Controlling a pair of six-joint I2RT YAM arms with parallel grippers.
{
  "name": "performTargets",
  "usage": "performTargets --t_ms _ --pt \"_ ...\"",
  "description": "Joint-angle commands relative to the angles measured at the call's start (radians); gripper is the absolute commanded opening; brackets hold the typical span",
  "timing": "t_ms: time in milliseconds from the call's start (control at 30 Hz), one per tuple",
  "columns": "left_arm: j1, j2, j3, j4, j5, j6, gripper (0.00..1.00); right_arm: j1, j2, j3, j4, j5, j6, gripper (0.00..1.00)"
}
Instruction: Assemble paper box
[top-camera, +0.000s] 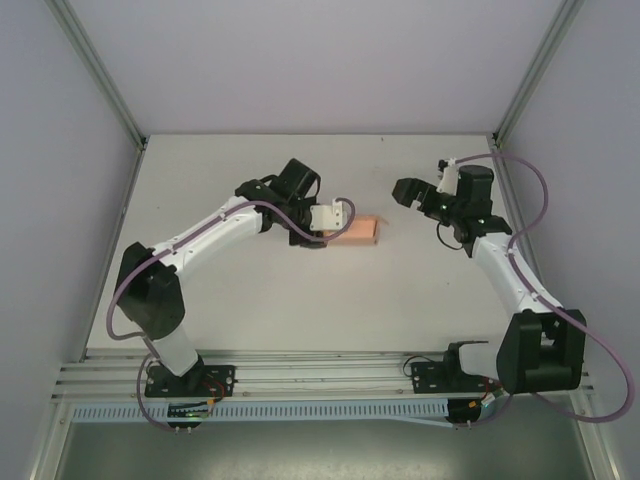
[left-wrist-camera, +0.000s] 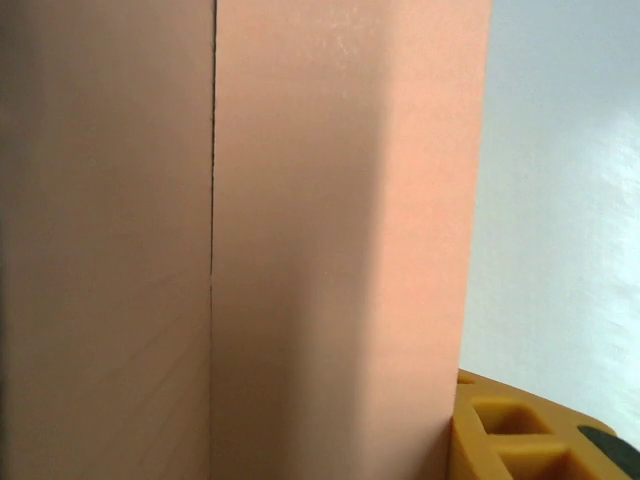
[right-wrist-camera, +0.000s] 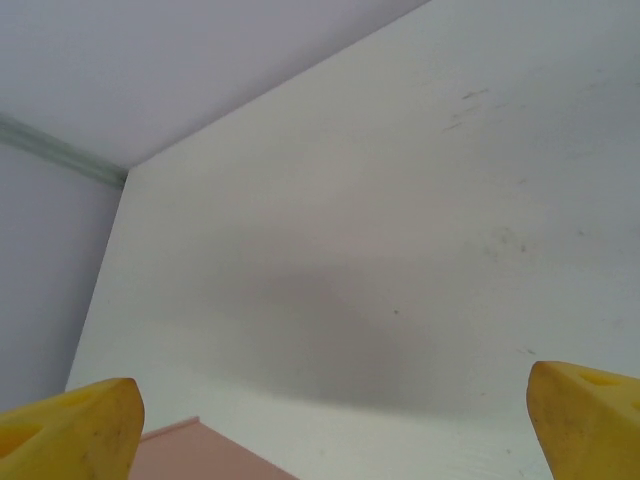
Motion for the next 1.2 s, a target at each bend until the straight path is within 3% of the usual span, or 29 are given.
performTargets --t_ms 0,167,367,533,700,967,1167 --pt "0.019 0.039 -0.037 -0.213 0.053 -0.085 0.39 0.011 0.026 0.08 -0.031 -0.17 -0.281 0.96" --pt "0.035 0.064 -0.052 -0.212 0.074 -0.123 0.4 0.068 0.05 0.11 -0.12 -0.254 -0.477 0.92" --pt "0.068 0.146 0.001 -0.238 0.058 -0.168 0.4 0.26 0.087 0.17 -0.345 -0.017 -0.733 0.88" --pt "0.078 0.157 -0.036 -0.171 0.041 -0.158 0.4 0.305 0.116 0.173 -0.377 0.079 -0.751 0.84" --pt "0.083 0.203 -0.001 -0.169 0.043 -0.166 0.4 0.316 0.175 0.219 -0.435 0.067 -0.772 0.77" --pt "0.083 0.208 0.006 -0.166 0.034 -0.157 0.4 0.355 0.251 0.292 -0.529 0.131 -0.802 0.5" --pt "0.083 0.208 0.005 -0.164 0.032 -0.152 0.41 0.363 0.269 0.305 -0.545 0.145 -0.812 0.49"
